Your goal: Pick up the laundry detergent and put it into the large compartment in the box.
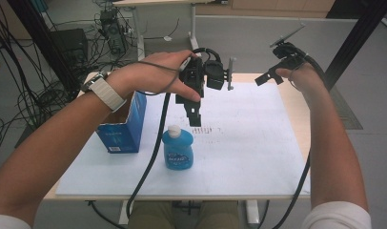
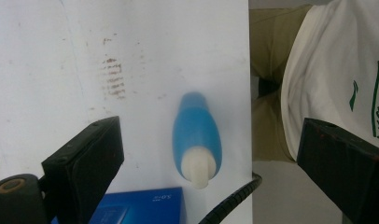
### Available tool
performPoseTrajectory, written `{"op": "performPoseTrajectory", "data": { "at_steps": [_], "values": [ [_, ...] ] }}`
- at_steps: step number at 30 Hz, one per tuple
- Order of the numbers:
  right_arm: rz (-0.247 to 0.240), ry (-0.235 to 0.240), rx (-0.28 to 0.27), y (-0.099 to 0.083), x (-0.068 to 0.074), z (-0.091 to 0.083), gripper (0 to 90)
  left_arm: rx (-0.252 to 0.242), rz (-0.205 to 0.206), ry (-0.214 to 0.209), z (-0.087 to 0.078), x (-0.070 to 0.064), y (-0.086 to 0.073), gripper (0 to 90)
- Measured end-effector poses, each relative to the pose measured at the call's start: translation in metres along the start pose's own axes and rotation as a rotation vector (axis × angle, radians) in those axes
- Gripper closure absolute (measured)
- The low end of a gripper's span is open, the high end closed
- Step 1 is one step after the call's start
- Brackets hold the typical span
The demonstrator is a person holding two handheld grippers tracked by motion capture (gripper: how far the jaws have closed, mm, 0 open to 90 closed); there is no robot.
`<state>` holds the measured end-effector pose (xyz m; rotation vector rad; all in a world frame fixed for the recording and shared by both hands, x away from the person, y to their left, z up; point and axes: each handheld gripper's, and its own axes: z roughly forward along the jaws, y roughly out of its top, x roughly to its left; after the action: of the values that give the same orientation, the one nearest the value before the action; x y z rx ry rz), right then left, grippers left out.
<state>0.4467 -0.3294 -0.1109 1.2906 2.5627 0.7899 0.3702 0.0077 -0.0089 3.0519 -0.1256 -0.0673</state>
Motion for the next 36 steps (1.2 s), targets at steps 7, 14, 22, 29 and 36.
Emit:
{"op": "performPoseTrajectory", "data": {
  "at_steps": [7,14,22,29,36],
  "values": [
    [0.009,-0.005,0.0,-0.0014,0.0015,-0.0018,8.2,0.0,0.003,0.003,-0.0012,-0.0007,-0.0002,7.7],
    [0.016,-0.006,0.001,-0.0023,-0.0003,-0.0016,8.1,-0.003,0.005,0.002,-0.0013,0.0004,-0.0015,7.8],
    [0.017,-0.001,0.0,-0.0017,0.0008,-0.0002,7.6,-0.005,0.005,0.004,-0.0019,-0.0004,-0.0031,7.8],
    [0.013,0.0,0.003,-0.0009,0.0024,0.0003,7.5,-0.005,0.004,0.011,-0.0022,-0.0026,-0.0053,7.9],
    [0.01,0.003,0.001,-0.0007,0.0033,0.0004,7.3,-0.006,0.0,0.008,-0.0021,-0.0017,-0.0066,7.9]
  ]
}}
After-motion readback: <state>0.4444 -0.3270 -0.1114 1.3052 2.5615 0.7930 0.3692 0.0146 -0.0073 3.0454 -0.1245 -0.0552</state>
